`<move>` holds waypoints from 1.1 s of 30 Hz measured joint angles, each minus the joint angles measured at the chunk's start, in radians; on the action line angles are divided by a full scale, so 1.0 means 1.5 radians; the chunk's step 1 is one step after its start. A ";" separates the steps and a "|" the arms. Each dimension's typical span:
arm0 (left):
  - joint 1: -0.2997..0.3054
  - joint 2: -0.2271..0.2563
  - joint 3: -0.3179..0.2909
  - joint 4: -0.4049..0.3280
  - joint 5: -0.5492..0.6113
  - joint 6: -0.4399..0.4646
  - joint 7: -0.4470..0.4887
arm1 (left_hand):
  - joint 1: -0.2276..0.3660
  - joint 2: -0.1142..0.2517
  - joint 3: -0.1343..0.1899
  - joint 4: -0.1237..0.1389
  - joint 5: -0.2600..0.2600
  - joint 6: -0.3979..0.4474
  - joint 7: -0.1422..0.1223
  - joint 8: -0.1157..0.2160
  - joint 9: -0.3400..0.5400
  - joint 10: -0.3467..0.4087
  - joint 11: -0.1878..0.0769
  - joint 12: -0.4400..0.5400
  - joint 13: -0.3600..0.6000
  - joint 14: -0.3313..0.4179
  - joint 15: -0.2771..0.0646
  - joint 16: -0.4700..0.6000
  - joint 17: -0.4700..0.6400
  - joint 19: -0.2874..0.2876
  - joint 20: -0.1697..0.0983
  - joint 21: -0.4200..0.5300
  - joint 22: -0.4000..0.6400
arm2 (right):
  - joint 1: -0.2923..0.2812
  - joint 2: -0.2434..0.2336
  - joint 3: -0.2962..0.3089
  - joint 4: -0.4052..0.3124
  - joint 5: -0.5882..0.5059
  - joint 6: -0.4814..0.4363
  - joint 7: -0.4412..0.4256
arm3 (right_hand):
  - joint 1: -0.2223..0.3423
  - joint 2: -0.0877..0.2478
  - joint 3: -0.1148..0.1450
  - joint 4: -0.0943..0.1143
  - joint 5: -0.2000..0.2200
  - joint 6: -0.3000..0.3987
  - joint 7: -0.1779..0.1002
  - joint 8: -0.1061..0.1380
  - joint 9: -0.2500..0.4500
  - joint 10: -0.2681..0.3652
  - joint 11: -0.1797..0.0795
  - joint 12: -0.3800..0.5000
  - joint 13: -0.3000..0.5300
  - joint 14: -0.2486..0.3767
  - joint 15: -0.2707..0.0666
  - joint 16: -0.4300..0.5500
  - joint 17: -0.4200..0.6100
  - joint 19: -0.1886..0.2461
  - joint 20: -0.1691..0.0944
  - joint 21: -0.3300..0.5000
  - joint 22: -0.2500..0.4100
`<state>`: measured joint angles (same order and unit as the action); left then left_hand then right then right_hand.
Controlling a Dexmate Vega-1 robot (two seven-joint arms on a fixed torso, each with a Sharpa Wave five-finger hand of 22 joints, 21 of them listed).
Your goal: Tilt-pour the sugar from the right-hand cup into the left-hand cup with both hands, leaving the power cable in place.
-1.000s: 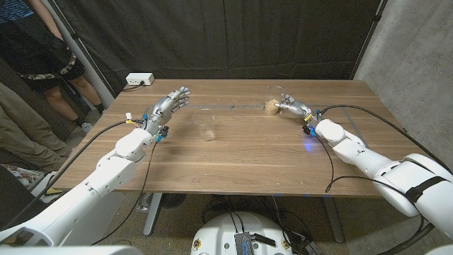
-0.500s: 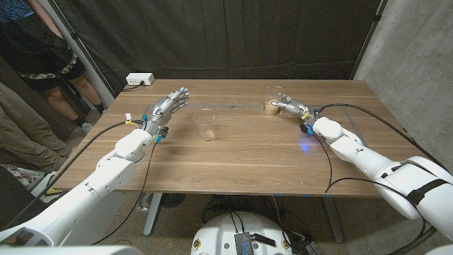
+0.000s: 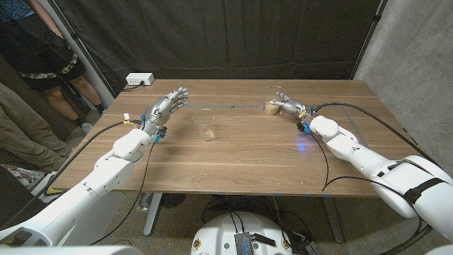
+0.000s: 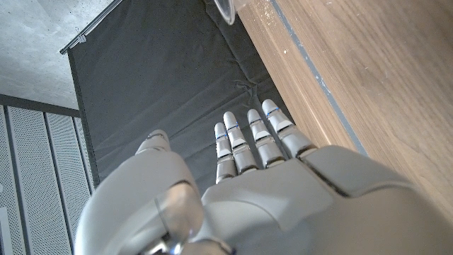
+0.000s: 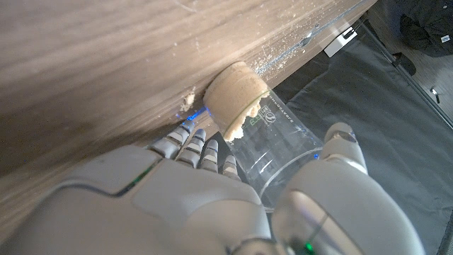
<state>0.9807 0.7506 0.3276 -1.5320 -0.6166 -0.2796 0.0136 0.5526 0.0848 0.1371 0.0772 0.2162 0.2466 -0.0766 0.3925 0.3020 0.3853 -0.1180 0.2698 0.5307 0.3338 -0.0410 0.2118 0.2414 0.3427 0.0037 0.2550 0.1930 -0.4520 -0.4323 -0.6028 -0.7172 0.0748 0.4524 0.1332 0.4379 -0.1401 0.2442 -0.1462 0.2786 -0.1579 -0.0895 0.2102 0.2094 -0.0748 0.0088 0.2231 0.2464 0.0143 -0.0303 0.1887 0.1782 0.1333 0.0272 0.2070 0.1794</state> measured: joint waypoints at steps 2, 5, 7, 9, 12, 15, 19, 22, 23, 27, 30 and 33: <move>0.000 0.000 -0.001 0.001 -0.001 0.000 -0.001 | 0.000 0.000 0.000 0.000 0.000 0.000 0.000 0.000 0.000 0.000 0.000 0.000 0.000 0.000 0.000 0.000 0.000 0.000 0.000 0.000 0.000 | 0.001 0.003 0.000 0.003 0.000 0.000 -0.003 | 0.000 0.000 0.000 0.000 0.000 0.000 0.000 0.000 0.000 0.000 0.000 0.000 0.000 0.000 0.000 0.000 0.001 0.000 0.000 0.000 0.000; 0.000 0.001 -0.002 0.002 -0.002 0.000 -0.002 | 0.000 0.000 0.000 0.000 0.000 0.000 0.000 0.000 0.000 0.000 0.000 0.000 0.000 0.000 0.000 0.000 0.000 0.000 0.000 0.000 0.000 | 0.002 0.008 0.000 0.005 0.000 -0.001 -0.007 | 0.003 0.003 0.000 0.000 0.000 0.000 0.000 0.000 0.000 -0.004 0.004 0.000 0.000 0.000 0.000 0.000 0.001 -0.002 0.003 0.000 0.000; 0.001 0.001 -0.002 0.002 -0.002 -0.001 -0.003 | 0.000 0.000 0.000 0.000 0.000 0.000 0.000 0.000 0.000 0.000 0.000 0.000 0.000 0.000 0.000 0.000 0.000 0.000 0.000 0.000 0.000 | 0.002 0.010 0.000 0.005 0.000 -0.003 -0.009 | 0.003 0.003 0.000 0.000 0.000 0.000 0.000 0.000 0.000 -0.004 0.004 0.000 0.000 0.000 0.000 0.000 0.001 -0.001 0.006 -0.001 0.000; 0.001 0.001 -0.002 0.003 -0.002 -0.001 -0.004 | 0.000 0.000 0.000 0.000 0.000 0.000 0.000 0.000 0.000 0.000 0.000 0.000 0.000 0.000 0.000 0.000 0.000 0.000 0.000 0.000 0.000 | 0.002 0.012 0.000 0.005 0.000 -0.004 -0.011 | 0.003 0.003 0.000 0.000 0.000 0.000 0.000 0.000 0.000 -0.004 0.004 0.000 0.000 0.000 0.000 0.000 0.001 -0.001 0.006 -0.001 0.000; 0.001 0.001 -0.003 0.006 -0.003 -0.002 -0.005 | 0.000 0.000 0.000 0.000 0.000 0.000 0.000 0.000 0.000 0.000 0.000 0.000 0.000 0.000 0.000 0.000 0.000 0.000 0.000 0.000 0.000 | 0.002 0.016 0.000 0.005 0.001 -0.007 -0.016 | 0.003 0.003 0.000 0.000 0.000 0.000 0.000 0.000 0.000 -0.004 0.004 0.000 0.000 0.000 0.000 0.000 0.001 -0.005 0.010 -0.001 0.000; 0.001 0.001 -0.003 0.006 -0.004 -0.003 -0.007 | 0.000 0.000 0.000 0.000 0.000 0.000 0.000 0.000 0.000 0.000 0.000 0.000 0.000 0.000 0.000 0.000 0.000 0.000 0.000 0.000 0.000 | 0.002 0.018 0.000 0.004 0.001 -0.008 -0.017 | 0.003 0.003 0.000 0.000 0.000 0.000 0.000 0.000 0.000 -0.004 0.004 0.000 0.000 0.000 0.000 0.000 0.001 -0.005 0.010 -0.002 0.000; 0.001 0.001 -0.003 0.011 -0.006 -0.004 -0.009 | 0.000 0.000 0.000 0.000 0.000 0.000 0.000 0.000 0.000 0.000 0.000 -0.003 0.000 0.000 0.000 0.000 0.000 0.000 0.000 0.000 0.000 | -0.001 0.023 0.002 0.001 0.004 -0.014 -0.025 | 0.003 0.003 -0.003 0.003 0.000 0.000 0.000 0.000 0.000 -0.006 0.006 0.000 0.000 0.000 0.000 0.000 0.001 -0.007 0.012 -0.002 -0.001; 0.000 0.001 -0.003 0.012 -0.007 -0.004 -0.011 | 0.000 0.000 0.000 0.000 0.000 0.000 0.000 0.000 0.000 0.000 0.000 -0.003 0.000 0.000 0.000 0.000 0.000 0.000 0.000 0.000 0.000 | -0.003 0.026 0.002 -0.001 0.004 -0.017 -0.029 | 0.003 0.003 -0.003 0.003 0.000 0.000 0.000 0.000 0.000 -0.005 0.008 0.000 0.000 0.000 0.000 0.000 0.001 -0.007 0.012 -0.003 0.000; 0.000 0.001 -0.004 0.012 -0.007 -0.004 -0.011 | 0.000 0.000 0.000 0.000 0.000 0.000 0.000 0.000 0.000 0.000 0.000 -0.003 0.000 0.000 0.000 0.000 0.000 0.000 0.000 0.000 0.000 | -0.003 0.026 0.002 -0.002 0.005 -0.018 -0.029 | 0.004 0.004 -0.003 0.003 0.000 0.000 0.000 0.000 0.000 -0.003 0.010 0.000 0.000 0.000 0.000 0.000 0.001 -0.007 0.012 -0.003 0.000; 0.000 0.000 -0.004 0.017 -0.009 -0.006 -0.014 | 0.000 0.000 -0.001 -0.001 0.000 0.000 0.000 0.000 0.000 0.003 -0.002 -0.003 0.000 0.000 0.000 0.000 0.000 0.000 0.000 0.000 0.000 | -0.007 0.030 0.002 -0.007 0.006 -0.021 -0.035 | 0.005 0.005 -0.003 0.003 -0.005 0.000 0.000 0.000 0.000 0.000 0.007 0.001 0.000 0.010 -0.003 0.002 0.001 -0.009 0.014 -0.004 0.001; -0.001 -0.001 -0.004 0.020 -0.010 -0.008 -0.016 | 0.000 0.000 -0.002 -0.002 0.000 0.000 0.000 0.000 0.000 0.002 -0.002 -0.003 0.000 0.000 0.000 0.000 0.000 0.000 0.000 0.000 0.000 | -0.008 0.035 0.002 -0.007 0.007 -0.022 -0.040 | 0.010 0.010 -0.003 0.003 -0.005 0.000 0.000 0.001 0.000 0.017 -0.003 0.011 0.000 0.021 -0.004 0.005 0.001 -0.009 0.014 -0.003 0.003; -0.002 -0.002 -0.004 0.023 -0.011 -0.010 -0.019 | 0.000 0.000 -0.002 -0.002 0.000 0.000 0.000 0.000 0.000 0.002 -0.002 -0.003 0.000 0.000 0.000 0.000 0.000 0.000 0.000 -0.003 0.000 | -0.008 0.040 0.003 -0.004 0.007 -0.022 -0.044 | 0.016 0.016 -0.003 0.003 -0.005 0.008 -0.002 0.003 0.001 0.032 -0.017 0.019 0.001 0.038 -0.004 0.008 0.002 -0.008 0.013 0.000 0.003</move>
<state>0.9783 0.7481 0.3210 -1.4977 -0.6330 -0.2943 -0.0144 0.5526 0.0848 0.1342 0.0743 0.2163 0.2465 -0.0766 0.3925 0.3020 0.3890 -0.1217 0.2658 0.5306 0.3338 -0.0410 0.2118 0.2416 0.3426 0.0037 0.2512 0.1929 -0.4646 -0.3719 -0.5989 -0.7229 0.0853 0.4188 0.0666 0.4622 -0.1158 0.2400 -0.1419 0.2709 -0.1459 -0.0930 0.2151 0.2105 -0.0275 -0.0170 0.2520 0.2479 0.0708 -0.0362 0.2002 0.1814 0.1214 0.0463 0.2074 0.1841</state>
